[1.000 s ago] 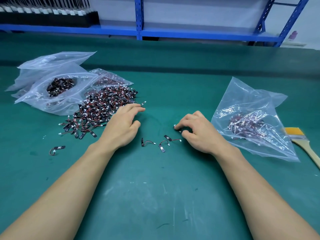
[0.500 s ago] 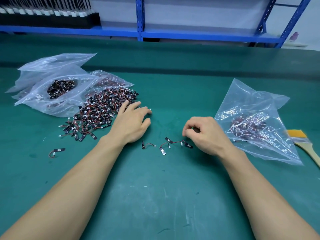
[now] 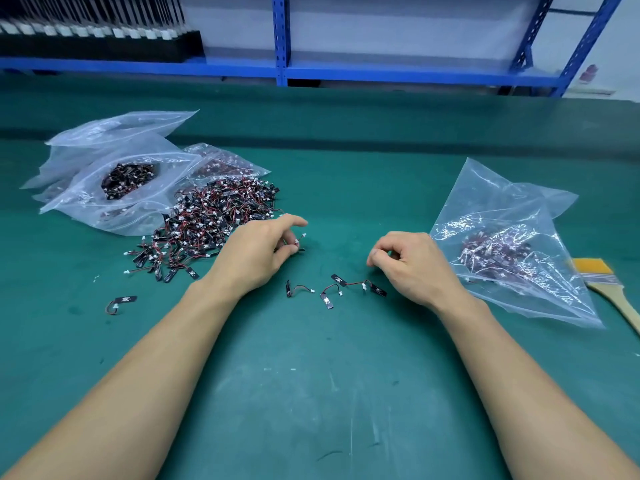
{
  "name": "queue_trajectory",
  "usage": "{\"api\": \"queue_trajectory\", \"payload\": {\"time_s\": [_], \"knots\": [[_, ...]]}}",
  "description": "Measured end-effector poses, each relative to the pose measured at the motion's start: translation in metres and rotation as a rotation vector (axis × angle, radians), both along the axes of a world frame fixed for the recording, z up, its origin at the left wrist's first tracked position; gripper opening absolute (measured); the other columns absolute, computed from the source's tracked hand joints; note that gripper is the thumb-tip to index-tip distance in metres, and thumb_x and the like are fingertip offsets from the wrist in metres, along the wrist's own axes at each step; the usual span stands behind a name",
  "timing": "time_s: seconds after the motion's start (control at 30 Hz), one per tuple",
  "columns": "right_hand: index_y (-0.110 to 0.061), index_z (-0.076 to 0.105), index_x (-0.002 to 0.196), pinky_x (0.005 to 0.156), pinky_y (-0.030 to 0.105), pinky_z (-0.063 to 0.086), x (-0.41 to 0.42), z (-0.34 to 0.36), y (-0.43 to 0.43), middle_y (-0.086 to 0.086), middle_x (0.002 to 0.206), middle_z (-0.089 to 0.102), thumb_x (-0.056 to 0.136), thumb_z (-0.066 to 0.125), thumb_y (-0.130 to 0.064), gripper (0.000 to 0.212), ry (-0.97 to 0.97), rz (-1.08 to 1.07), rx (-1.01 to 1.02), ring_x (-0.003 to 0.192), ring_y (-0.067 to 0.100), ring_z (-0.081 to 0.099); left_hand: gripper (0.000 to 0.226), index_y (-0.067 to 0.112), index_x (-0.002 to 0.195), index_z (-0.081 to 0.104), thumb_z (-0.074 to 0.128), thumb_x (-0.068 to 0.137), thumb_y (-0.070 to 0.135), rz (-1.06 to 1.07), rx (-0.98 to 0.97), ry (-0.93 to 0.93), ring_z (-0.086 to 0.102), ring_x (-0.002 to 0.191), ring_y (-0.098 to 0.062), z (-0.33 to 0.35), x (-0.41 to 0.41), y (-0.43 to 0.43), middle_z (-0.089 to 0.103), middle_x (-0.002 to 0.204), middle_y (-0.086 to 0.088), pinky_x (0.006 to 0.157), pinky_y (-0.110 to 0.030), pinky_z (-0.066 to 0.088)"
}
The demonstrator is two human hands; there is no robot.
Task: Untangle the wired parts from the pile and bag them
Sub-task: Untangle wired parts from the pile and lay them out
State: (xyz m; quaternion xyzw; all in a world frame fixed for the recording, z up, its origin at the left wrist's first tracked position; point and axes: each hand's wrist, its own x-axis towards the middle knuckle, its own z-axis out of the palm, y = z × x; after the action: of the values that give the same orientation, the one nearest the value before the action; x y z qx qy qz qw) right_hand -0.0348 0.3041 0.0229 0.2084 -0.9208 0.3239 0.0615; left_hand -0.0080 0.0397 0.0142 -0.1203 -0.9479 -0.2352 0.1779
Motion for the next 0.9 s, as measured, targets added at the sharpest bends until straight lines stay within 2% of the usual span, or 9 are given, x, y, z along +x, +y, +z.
{"api": "queue_trajectory", "payload": {"time_s": [0.07, 0.13, 0.2, 0.27, 0.37, 0.47, 0.57, 0.8, 0.9], "knots": [[-0.023, 0.07, 0.069, 0.069, 0.038, 0.05, 0.0, 0.0, 0.0, -0.011, 0.073, 0.064, 0.087, 0.058, -0.024, 0.021, 0.006, -0.004, -0.013, 0.068, 0.012, 0.053, 0.037, 0.025, 0.124, 0.062, 0.071, 0.09, 0.011, 0.035, 0.13, 0.004, 0.057, 0.07, 0.002, 0.004, 0.006, -0.006, 0.065, 0.084, 0.019, 0.075, -0.025, 0.049], [-0.022, 0.07, 0.069, 0.069, 0.039, 0.051, 0.001, 0.001, 0.0, -0.011, 0.072, 0.064, 0.085, 0.055, -0.027, 0.023, 0.009, -0.014, -0.033, 0.067, 0.012, 0.053, 0.037, 0.024, 0.12, 0.064, 0.073, 0.088, 0.009, 0.014, 0.355, -0.041, 0.06, 0.07, -0.001, 0.01, 0.016, -0.01, 0.069, 0.08, 0.011, 0.073, -0.022, 0.051], [-0.022, 0.071, 0.069, 0.069, 0.038, 0.051, 0.001, 0.002, 0.0, -0.011, 0.07, 0.062, 0.082, 0.051, -0.032, 0.025, 0.004, -0.03, -0.052, 0.066, 0.013, 0.053, 0.036, 0.025, 0.114, 0.066, 0.077, 0.085, 0.006, -0.092, 0.578, -0.165, 0.063, 0.069, -0.013, 0.016, 0.029, -0.014, 0.072, 0.08, 0.001, 0.07, -0.024, 0.053], [-0.022, 0.071, 0.069, 0.068, 0.037, 0.05, 0.001, 0.003, -0.001, -0.012, 0.069, 0.061, 0.079, 0.049, -0.035, 0.027, -0.004, -0.046, -0.063, 0.065, 0.012, 0.053, 0.036, 0.025, 0.107, 0.07, 0.082, 0.078, 0.007, -0.22, 0.68, -0.314, 0.065, 0.068, -0.018, 0.02, 0.044, -0.016, 0.074, 0.081, -0.006, 0.067, -0.026, 0.054], [-0.023, 0.071, 0.068, 0.067, 0.034, 0.047, 0.0, 0.002, -0.001, -0.013, 0.068, 0.061, 0.077, 0.047, -0.036, 0.029, -0.014, -0.051, -0.067, 0.063, 0.009, 0.051, 0.032, 0.025, 0.099, 0.074, 0.086, 0.073, 0.01, -0.301, 0.623, -0.476, 0.068, 0.064, -0.018, 0.02, 0.056, -0.014, 0.075, 0.081, -0.009, 0.065, -0.024, 0.056], [-0.024, 0.071, 0.067, 0.063, 0.033, 0.045, -0.001, -0.001, -0.001, -0.015, 0.065, 0.06, 0.079, 0.05, -0.034, 0.026, -0.005, -0.048, -0.077, 0.06, 0.008, 0.05, 0.025, 0.022, 0.093, 0.076, 0.083, 0.077, 0.004, -0.299, 0.563, -0.507, 0.07, 0.06, -0.021, 0.022, 0.056, -0.014, 0.074, 0.079, -0.008, 0.058, -0.026, 0.056], [-0.023, 0.071, 0.068, 0.064, 0.034, 0.046, -0.002, -0.002, 0.0, -0.014, 0.065, 0.06, 0.082, 0.054, -0.029, 0.023, 0.01, -0.047, -0.078, 0.06, 0.009, 0.05, 0.018, 0.022, 0.086, 0.076, 0.083, 0.078, 0.007, -0.297, 0.524, -0.505, 0.068, 0.056, -0.022, 0.025, 0.056, -0.016, 0.075, 0.075, -0.006, 0.052, -0.025, 0.053], [-0.022, 0.071, 0.068, 0.067, 0.038, 0.051, -0.001, 0.0, -0.001, -0.016, 0.064, 0.06, 0.077, 0.048, -0.036, 0.029, -0.004, -0.062, -0.065, 0.062, 0.01, 0.051, 0.021, 0.021, 0.083, 0.075, 0.087, 0.066, 0.023, -0.299, 0.556, -0.492, 0.066, 0.057, -0.013, 0.031, 0.059, -0.018, 0.075, 0.073, -0.007, 0.057, -0.019, 0.052], [-0.022, 0.072, 0.068, 0.067, 0.038, 0.05, -0.002, 0.001, -0.001, -0.016, 0.064, 0.06, 0.077, 0.048, -0.036, 0.029, 0.0, -0.053, -0.063, 0.061, 0.009, 0.051, 0.022, 0.019, 0.081, 0.075, 0.087, 0.063, 0.023, -0.305, 0.588, -0.538, 0.07, 0.06, -0.017, 0.03, 0.059, -0.016, 0.075, 0.073, -0.01, 0.059, -0.02, 0.054]]}}
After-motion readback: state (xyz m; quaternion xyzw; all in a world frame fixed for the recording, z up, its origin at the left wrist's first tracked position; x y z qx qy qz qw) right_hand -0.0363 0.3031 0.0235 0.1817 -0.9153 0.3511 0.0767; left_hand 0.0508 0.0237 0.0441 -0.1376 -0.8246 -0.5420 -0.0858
